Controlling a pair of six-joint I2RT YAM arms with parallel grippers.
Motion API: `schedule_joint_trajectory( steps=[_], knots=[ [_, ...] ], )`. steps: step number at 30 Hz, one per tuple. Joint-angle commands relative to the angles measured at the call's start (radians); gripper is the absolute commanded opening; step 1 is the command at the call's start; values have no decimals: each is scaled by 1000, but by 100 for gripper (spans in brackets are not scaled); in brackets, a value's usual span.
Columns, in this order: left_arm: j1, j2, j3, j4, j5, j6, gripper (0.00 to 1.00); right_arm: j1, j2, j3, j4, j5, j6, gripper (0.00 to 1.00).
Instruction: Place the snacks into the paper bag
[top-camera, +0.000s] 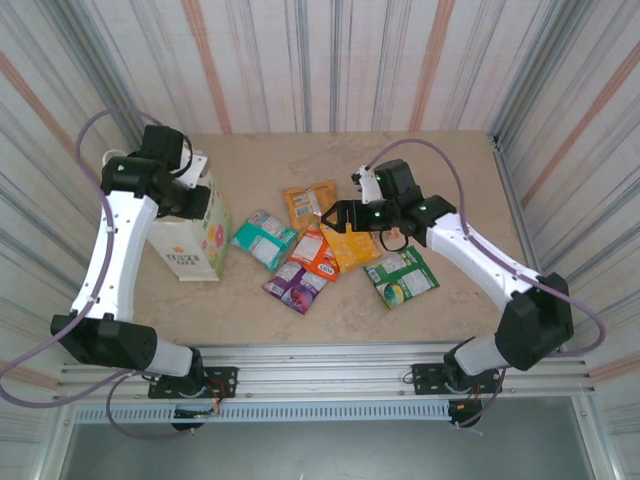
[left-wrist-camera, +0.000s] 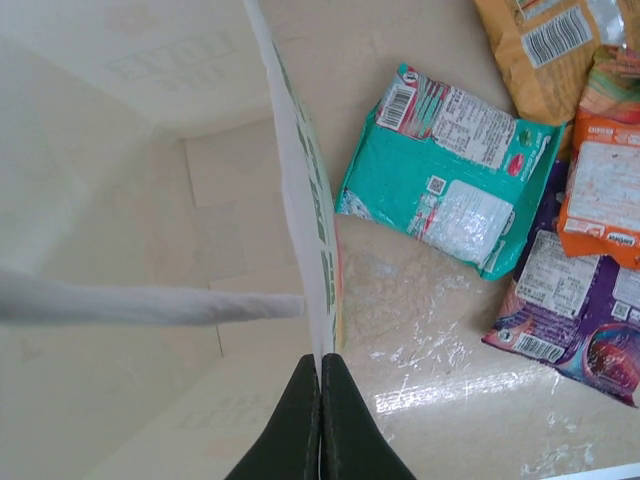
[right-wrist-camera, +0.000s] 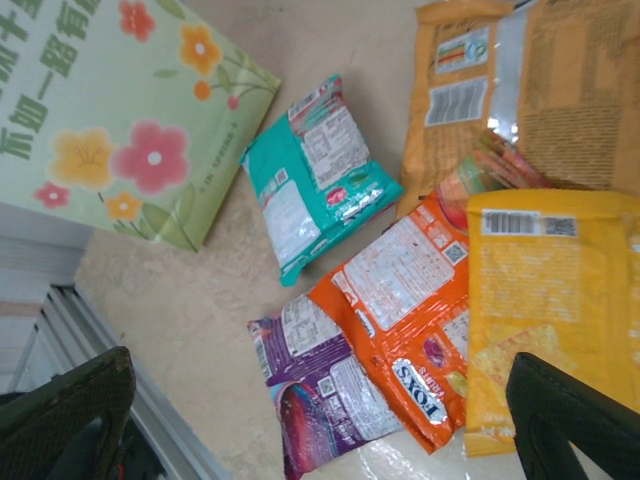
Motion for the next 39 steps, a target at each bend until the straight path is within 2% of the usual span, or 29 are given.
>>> schedule_joint_trajectory(
  steps=[1,7,10,14,17,25,32,39],
  knots=[
    [-2,-32,-16,-20,29,60,0,25,103,87,-17,-41,-44,90],
    [-2,-51,-40,-17,30,57,0,56,340,303,-166,-83,-58,74],
    [-4,-60,-51,-17,25,50,0,78,425,385,-218,-80,51,70],
    [-2,-66,-64,-13,24,41,0,123,455,334,-90,-73,280,65],
    [-3,-70,-71,-5,43,36,0,156,497,323,-35,-89,377,61],
    [-4,-90,-81,20,60,30,0,168,553,240,116,-71,587,65],
    [-4,-100,-88,38,78,21,0,170,630,231,251,-94,671,62],
    [-4,-105,-98,55,97,6,0,178,697,275,280,-71,705,61]
  ],
)
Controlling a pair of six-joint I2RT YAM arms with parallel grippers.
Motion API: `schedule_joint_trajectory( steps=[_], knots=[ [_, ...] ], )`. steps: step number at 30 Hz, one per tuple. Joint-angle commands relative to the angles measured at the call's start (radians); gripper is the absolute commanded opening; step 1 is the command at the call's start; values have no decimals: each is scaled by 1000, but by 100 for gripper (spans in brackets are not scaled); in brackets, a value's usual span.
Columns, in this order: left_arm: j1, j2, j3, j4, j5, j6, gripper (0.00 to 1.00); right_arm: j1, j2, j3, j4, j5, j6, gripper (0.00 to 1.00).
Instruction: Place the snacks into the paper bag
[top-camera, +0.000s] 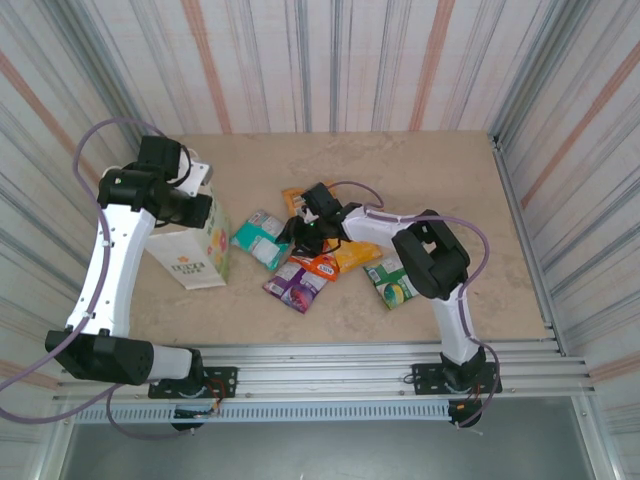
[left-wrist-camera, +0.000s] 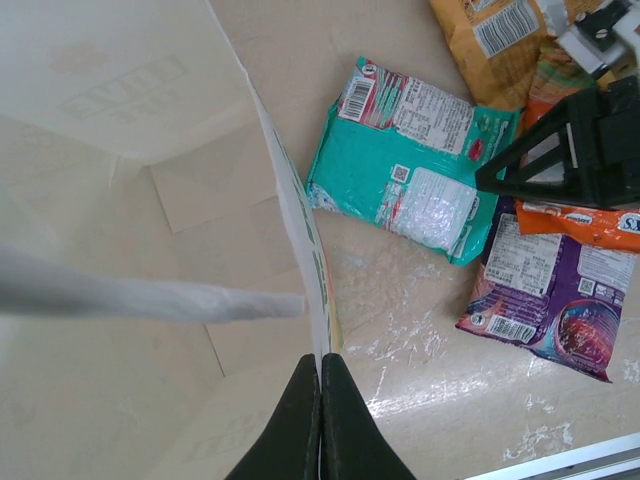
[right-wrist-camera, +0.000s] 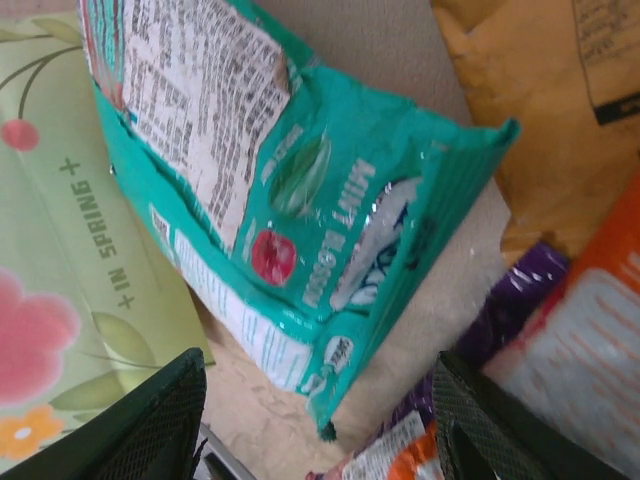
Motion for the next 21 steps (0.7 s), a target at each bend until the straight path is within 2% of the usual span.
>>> schedule_joint_trajectory(
  steps=[1,8,11,13,21],
  knots=[
    [-4,-30,-12,17,34,-15,0,5,49,34,33,9,53,60],
    [-4,-33,-19,17,36,-17,0,14,101,66,95,22,72,42],
    [-4,-38,-18,13,36,-17,0,9,90,57,115,33,60,28],
    [-10,-39,-13,8,23,-16,0,6,65,42,132,45,45,19],
    [-57,-18,33,-7,-15,-22,0,-29,-133,-51,138,128,-56,2]
  ],
)
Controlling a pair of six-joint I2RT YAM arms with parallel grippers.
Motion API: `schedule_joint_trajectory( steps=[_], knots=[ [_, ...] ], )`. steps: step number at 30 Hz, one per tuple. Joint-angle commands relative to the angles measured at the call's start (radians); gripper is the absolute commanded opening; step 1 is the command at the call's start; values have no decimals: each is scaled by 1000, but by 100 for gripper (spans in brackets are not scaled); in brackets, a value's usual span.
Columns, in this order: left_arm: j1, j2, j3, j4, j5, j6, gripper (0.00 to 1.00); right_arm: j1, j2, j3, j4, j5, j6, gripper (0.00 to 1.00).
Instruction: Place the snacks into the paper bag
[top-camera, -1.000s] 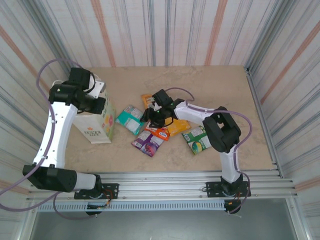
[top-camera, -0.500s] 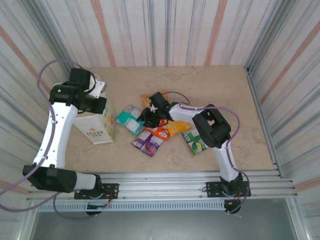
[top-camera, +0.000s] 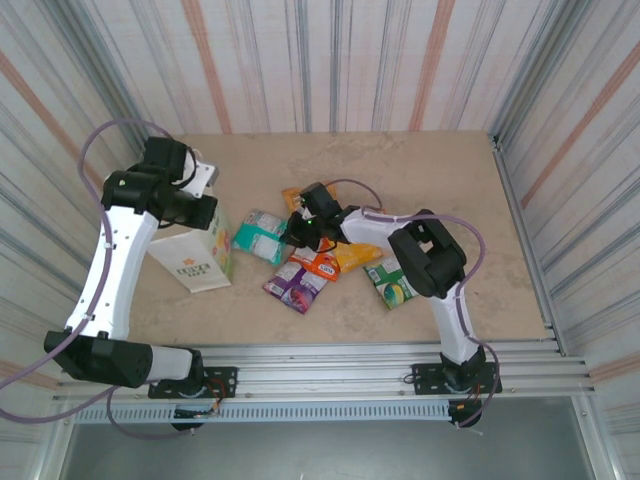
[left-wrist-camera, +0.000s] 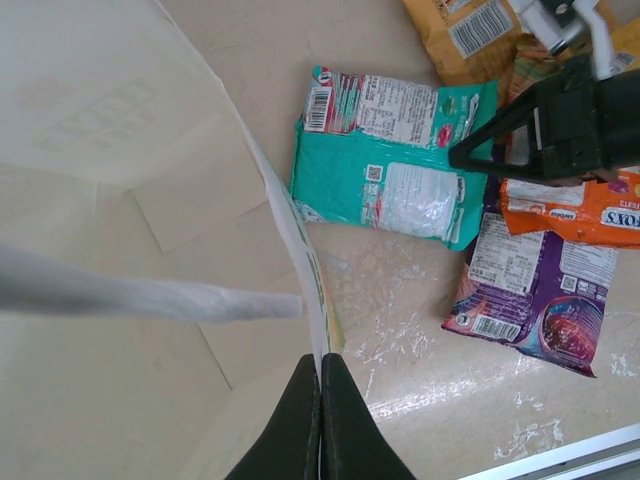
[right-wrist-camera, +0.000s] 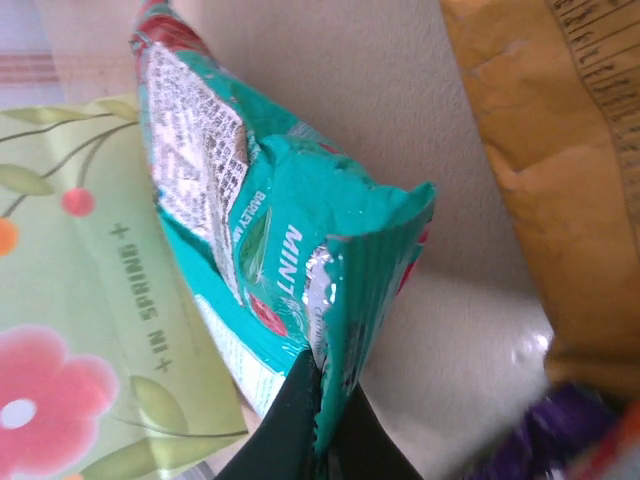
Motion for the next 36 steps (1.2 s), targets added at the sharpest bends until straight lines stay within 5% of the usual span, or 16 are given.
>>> schedule_joint_trajectory(
  steps=[1,14,25,27,31,36],
  knots=[
    [-17,-4,48,-12,-14,-23,0,-32,-146,-24,-8,62,-85,0],
    [-156,119,169,20,-57,-90,0,-157,-514,-112,-243,260,-298,0],
    [-279,266,261,52,-81,-139,6,-242,-710,-188,-312,297,-345,0],
    [-294,290,287,43,-68,-141,13,-243,-725,-187,-321,305,-352,0],
    [-320,317,336,23,-51,-142,51,-243,-745,-175,-326,300,-364,0],
    [-321,307,370,1,-69,-156,57,-223,-750,-120,-351,298,-433,0]
  ],
)
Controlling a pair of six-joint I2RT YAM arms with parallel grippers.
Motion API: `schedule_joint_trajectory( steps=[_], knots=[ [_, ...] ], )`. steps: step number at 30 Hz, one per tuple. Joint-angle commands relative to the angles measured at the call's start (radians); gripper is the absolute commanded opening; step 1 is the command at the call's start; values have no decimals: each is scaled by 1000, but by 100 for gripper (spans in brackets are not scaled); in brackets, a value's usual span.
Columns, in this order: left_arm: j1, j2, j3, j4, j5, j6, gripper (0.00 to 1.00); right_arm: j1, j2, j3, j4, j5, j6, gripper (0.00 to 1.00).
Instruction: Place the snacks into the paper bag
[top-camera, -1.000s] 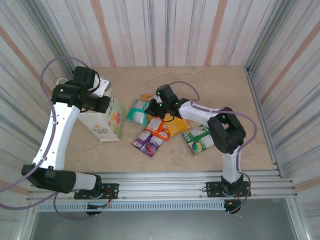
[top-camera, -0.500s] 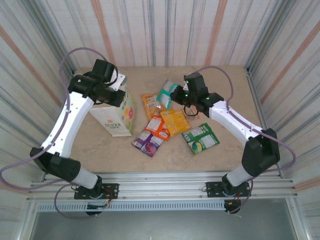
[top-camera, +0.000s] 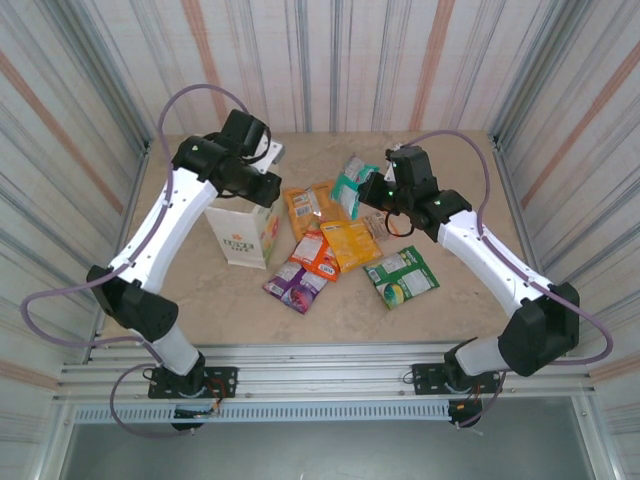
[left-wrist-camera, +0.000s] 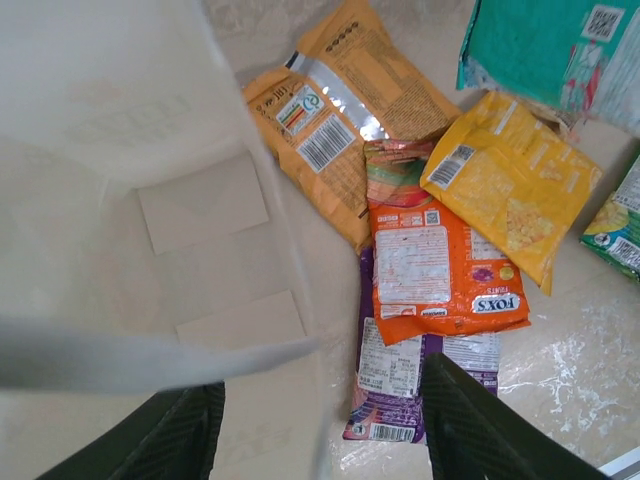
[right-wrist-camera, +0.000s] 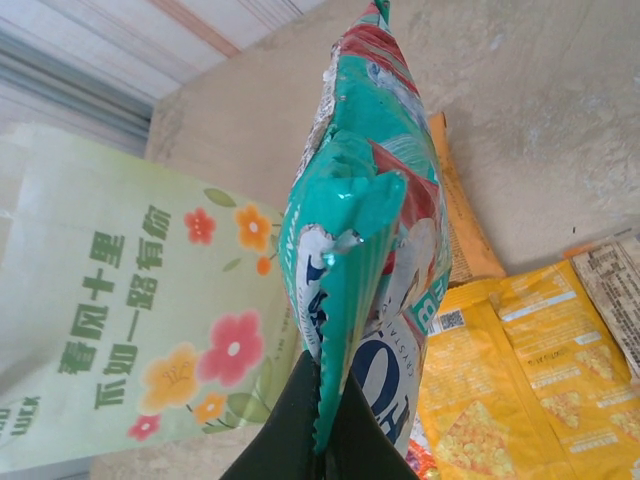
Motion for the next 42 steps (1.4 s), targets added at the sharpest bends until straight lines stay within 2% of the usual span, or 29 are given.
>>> schedule_joint_trajectory(
  steps=[1,5,8,14,19,23,26,28,31,37,42],
  knots=[
    [-2,-22,42,-42,-15,-17,58,15,-35,66,-3,6,-81,0],
    [-3,-45,75,-68,-16,-12,66,7,-45,79,16,-45,-143,0],
    [-3,-68,100,-80,23,6,69,5,-54,92,10,-95,-250,0],
    [-3,-131,131,-82,101,60,68,-19,-97,95,-33,-174,-472,0],
    [-4,-197,121,-48,202,143,66,-66,-156,37,-38,-372,-689,0],
    [-4,-239,96,-33,287,244,66,-123,-184,10,-69,-509,-784,0],
    [-15,-285,39,-21,389,387,66,-160,-194,18,-142,-621,-896,0],
    [-35,-330,-33,2,446,498,69,-171,-207,14,-199,-681,-1013,0],
    [-71,-379,-116,58,465,590,72,-172,-229,11,-283,-737,-1206,0],
    [-112,-361,-139,71,456,629,75,-158,-230,29,-405,-778,-1359,0],
    [-160,-304,-138,58,443,640,75,-96,-217,36,-476,-721,-1433,0]
  ],
)
